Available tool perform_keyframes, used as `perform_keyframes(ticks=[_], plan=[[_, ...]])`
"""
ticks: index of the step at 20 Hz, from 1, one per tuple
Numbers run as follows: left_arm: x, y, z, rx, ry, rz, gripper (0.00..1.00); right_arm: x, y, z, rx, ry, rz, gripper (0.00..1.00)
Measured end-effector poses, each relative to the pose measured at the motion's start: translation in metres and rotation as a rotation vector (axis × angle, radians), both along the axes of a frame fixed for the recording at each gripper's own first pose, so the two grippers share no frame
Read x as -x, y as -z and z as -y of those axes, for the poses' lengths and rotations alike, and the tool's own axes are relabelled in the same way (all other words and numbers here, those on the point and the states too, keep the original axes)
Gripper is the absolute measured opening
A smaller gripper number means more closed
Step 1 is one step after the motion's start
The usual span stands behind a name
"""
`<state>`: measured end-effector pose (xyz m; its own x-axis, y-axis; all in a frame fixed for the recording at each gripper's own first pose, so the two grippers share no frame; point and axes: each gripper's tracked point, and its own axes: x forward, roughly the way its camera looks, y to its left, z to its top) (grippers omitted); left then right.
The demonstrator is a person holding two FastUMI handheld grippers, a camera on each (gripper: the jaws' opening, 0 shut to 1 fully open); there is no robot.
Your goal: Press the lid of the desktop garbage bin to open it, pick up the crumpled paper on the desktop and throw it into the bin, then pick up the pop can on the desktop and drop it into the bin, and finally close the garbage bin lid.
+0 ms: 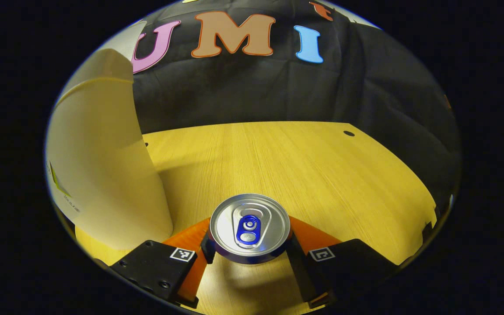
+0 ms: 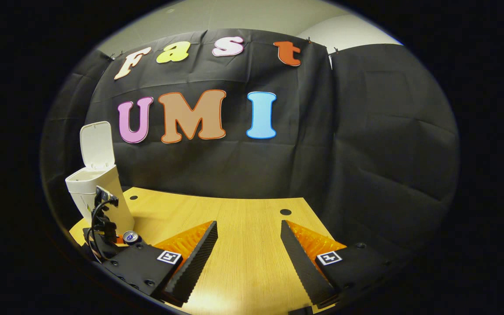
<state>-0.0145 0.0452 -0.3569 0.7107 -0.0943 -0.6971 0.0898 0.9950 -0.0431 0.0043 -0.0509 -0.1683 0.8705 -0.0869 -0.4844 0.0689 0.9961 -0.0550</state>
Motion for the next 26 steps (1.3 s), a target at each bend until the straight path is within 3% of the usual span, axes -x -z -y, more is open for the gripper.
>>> perform_keyframes(ticks=[1,7,8,10,15,18,19,20,26], plan=[[-0.005,-0.014,0.002,0.005,0.008,0.025,0.79,0.000,-0.002,-0.002,0.000,-0.008,0.005,0.96],[-0.038,-0.131,0.020,0.075,0.037,0.268,0.80,-0.004,-0.006,-0.013,-0.028,-0.041,0.031,1.00],[-0.042,-0.150,0.021,0.077,0.042,0.304,0.78,-0.005,-0.006,-0.016,-0.035,-0.046,0.035,0.96],[-0.053,-0.184,0.018,0.080,0.042,0.369,0.77,-0.007,-0.006,-0.018,-0.041,-0.056,0.042,1.00],[-0.062,-0.247,-0.005,0.059,0.018,0.492,0.77,-0.006,-0.002,-0.024,-0.059,-0.073,0.041,0.97],[-0.069,-0.277,-0.030,0.037,-0.024,0.549,0.77,-0.004,0.002,-0.026,-0.063,-0.084,0.036,0.96],[-0.071,-0.286,-0.046,0.016,-0.054,0.572,0.77,-0.003,0.003,-0.026,-0.064,-0.087,0.036,0.92],[-0.074,-0.296,-0.060,0.001,-0.079,0.591,0.77,-0.002,0.004,-0.026,-0.067,-0.090,0.033,0.96],[-0.083,-0.327,-0.152,-0.111,-0.239,0.656,0.77,-0.002,0.009,-0.022,-0.075,-0.089,0.024,0.96]])
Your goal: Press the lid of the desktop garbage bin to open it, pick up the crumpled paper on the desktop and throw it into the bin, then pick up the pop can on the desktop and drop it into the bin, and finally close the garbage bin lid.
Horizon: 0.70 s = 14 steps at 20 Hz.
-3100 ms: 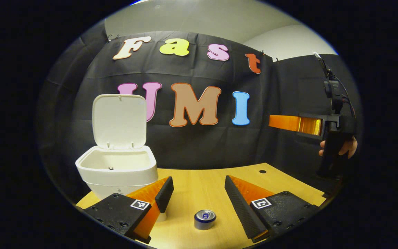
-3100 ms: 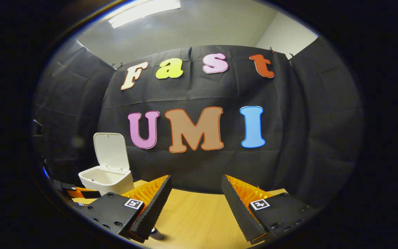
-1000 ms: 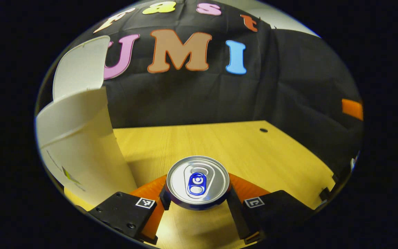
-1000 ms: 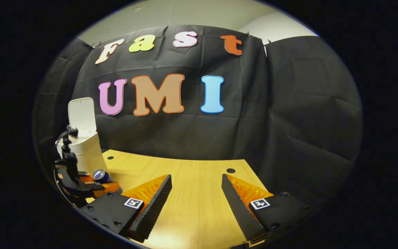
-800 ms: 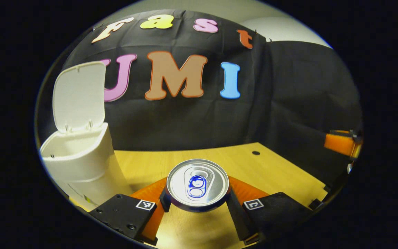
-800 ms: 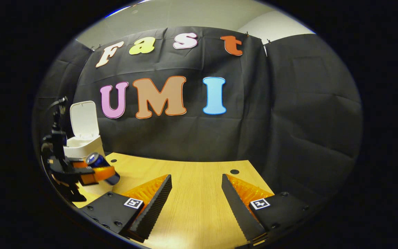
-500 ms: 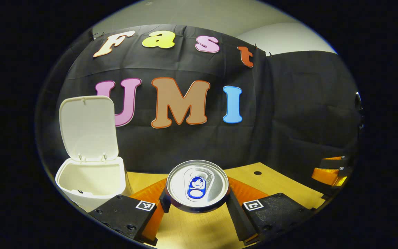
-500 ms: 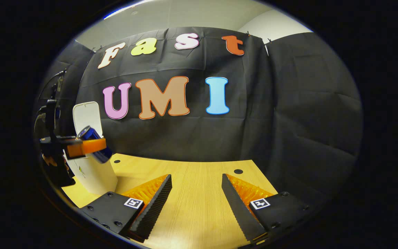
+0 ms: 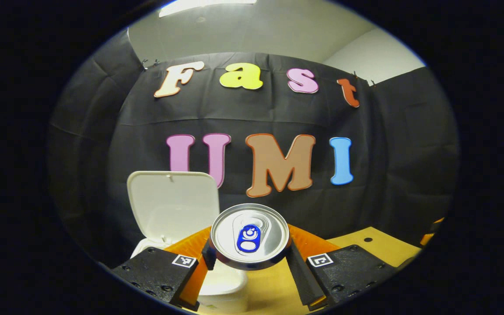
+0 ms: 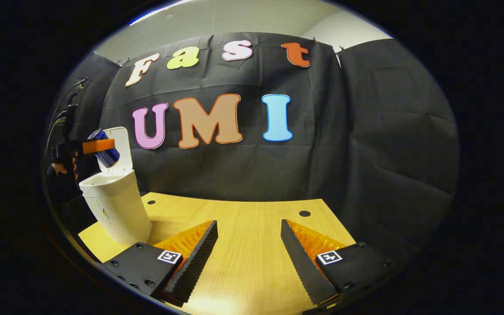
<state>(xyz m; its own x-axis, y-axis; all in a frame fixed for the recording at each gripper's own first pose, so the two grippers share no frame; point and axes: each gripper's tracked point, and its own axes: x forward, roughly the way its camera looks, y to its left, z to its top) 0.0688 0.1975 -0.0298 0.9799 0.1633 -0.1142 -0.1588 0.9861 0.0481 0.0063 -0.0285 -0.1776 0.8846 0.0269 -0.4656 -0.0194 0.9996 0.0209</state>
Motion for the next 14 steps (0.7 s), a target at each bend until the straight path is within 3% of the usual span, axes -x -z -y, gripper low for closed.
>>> perform_keyframes(ticks=[5,6,8,9,12,13,14], plan=[[-0.001,0.033,-0.054,0.012,-0.113,-0.086,0.77,-0.002,0.004,0.001,0.006,-0.004,-0.012,0.96],[0.001,0.044,-0.062,0.027,-0.134,-0.112,0.77,-0.002,0.005,0.000,0.007,-0.004,-0.015,0.92],[0.001,0.065,-0.071,0.057,-0.169,-0.165,0.77,-0.001,0.007,0.001,0.009,-0.006,-0.021,0.92],[0.006,0.078,-0.076,0.063,-0.184,-0.187,0.77,-0.001,0.009,0.001,0.010,-0.006,-0.024,1.00],[0.012,0.096,-0.084,0.065,-0.210,-0.229,0.78,-0.001,0.013,0.002,0.013,-0.004,-0.034,0.96],[0.012,0.096,-0.084,0.063,-0.215,-0.225,0.81,-0.001,0.013,0.002,0.015,-0.002,-0.030,1.00],[0.012,0.089,-0.085,0.054,-0.220,-0.211,0.88,-0.002,0.011,0.000,0.014,-0.002,-0.029,0.97]])
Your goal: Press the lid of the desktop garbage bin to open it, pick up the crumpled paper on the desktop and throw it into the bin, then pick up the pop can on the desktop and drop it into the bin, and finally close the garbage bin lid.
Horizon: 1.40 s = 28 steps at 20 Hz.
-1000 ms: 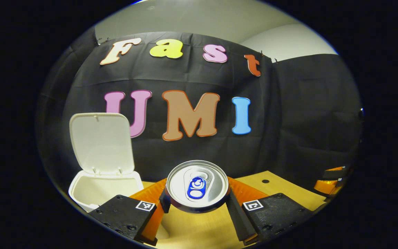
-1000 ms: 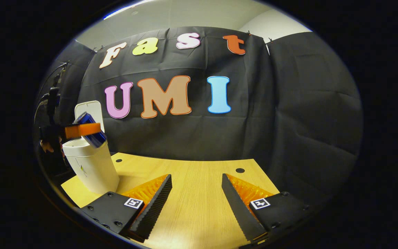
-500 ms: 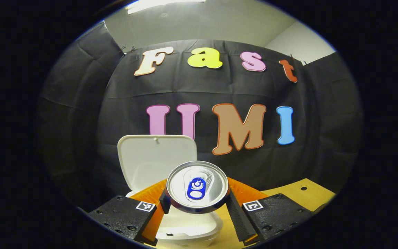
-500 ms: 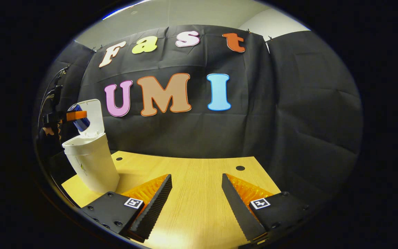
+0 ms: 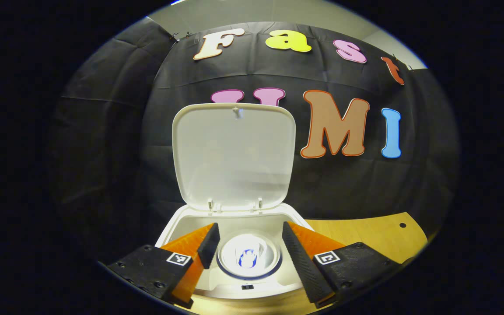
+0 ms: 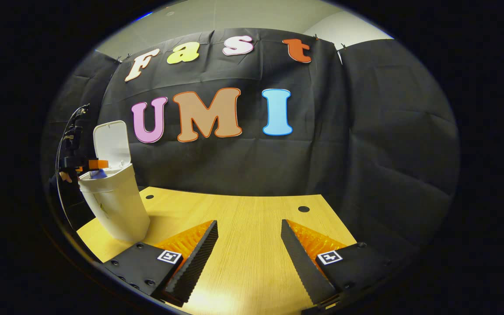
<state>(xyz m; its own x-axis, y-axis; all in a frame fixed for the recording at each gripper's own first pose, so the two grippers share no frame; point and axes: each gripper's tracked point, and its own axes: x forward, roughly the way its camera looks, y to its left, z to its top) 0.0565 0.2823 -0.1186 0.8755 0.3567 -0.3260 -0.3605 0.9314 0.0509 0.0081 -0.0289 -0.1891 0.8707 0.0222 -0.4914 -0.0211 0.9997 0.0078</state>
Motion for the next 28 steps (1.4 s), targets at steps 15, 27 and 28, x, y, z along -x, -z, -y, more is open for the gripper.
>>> perform_keyframes(ticks=[15,27,28], plan=[[-0.049,-0.198,0.003,-0.125,0.100,0.294,0.92,0.009,0.008,0.001,-0.009,-0.001,-0.003,0.97],[-0.131,-0.165,-0.053,-0.087,0.058,0.098,0.92,0.025,0.013,0.010,-0.015,0.053,-0.031,0.97],[-0.134,-0.161,-0.056,-0.092,0.056,0.088,0.92,0.027,0.013,0.010,-0.012,0.052,-0.032,0.97]])
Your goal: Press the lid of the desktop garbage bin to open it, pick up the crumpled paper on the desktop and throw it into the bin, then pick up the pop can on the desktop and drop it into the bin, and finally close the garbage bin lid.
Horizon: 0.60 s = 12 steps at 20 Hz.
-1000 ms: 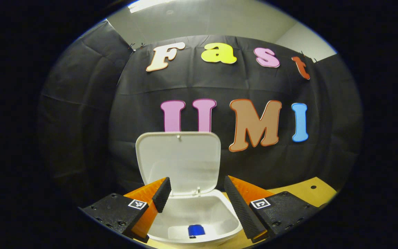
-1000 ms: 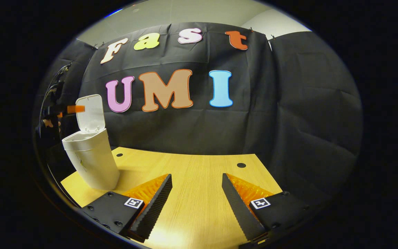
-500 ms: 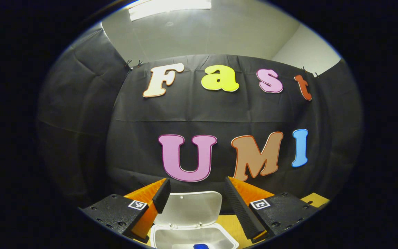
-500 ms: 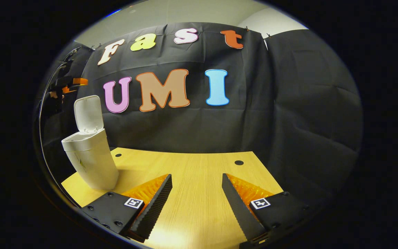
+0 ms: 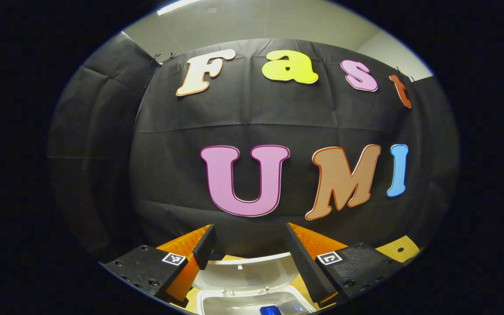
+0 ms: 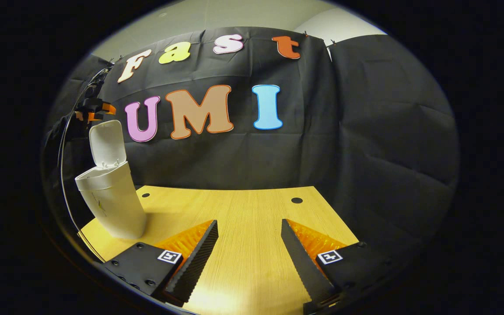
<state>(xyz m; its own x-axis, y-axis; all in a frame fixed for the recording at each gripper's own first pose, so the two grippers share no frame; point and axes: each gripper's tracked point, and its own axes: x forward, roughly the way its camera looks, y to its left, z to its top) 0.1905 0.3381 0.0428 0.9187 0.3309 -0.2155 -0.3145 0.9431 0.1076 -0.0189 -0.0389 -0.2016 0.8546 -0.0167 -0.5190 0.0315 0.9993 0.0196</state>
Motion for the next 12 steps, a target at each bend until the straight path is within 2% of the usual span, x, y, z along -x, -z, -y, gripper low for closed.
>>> perform_keyframes(ticks=[4,5,6,7,12], plan=[[0.002,0.028,-0.006,0.050,-0.028,-0.070,0.92,0.000,-0.001,-0.007,-0.005,-0.011,0.002,0.97],[0.003,0.022,-0.009,0.045,-0.037,-0.036,0.93,-0.001,-0.003,-0.008,-0.003,-0.016,0.004,0.97],[0.004,0.021,-0.006,0.057,-0.033,-0.037,0.96,-0.001,-0.003,-0.009,-0.002,-0.021,0.002,0.97],[0.009,0.025,-0.005,0.059,-0.035,-0.048,0.92,-0.003,-0.003,-0.011,-0.001,-0.025,0.004,0.97],[0.036,0.025,0.017,0.056,-0.002,-0.052,0.92,-0.010,-0.006,-0.024,-0.047,-0.056,0.010,0.97]])
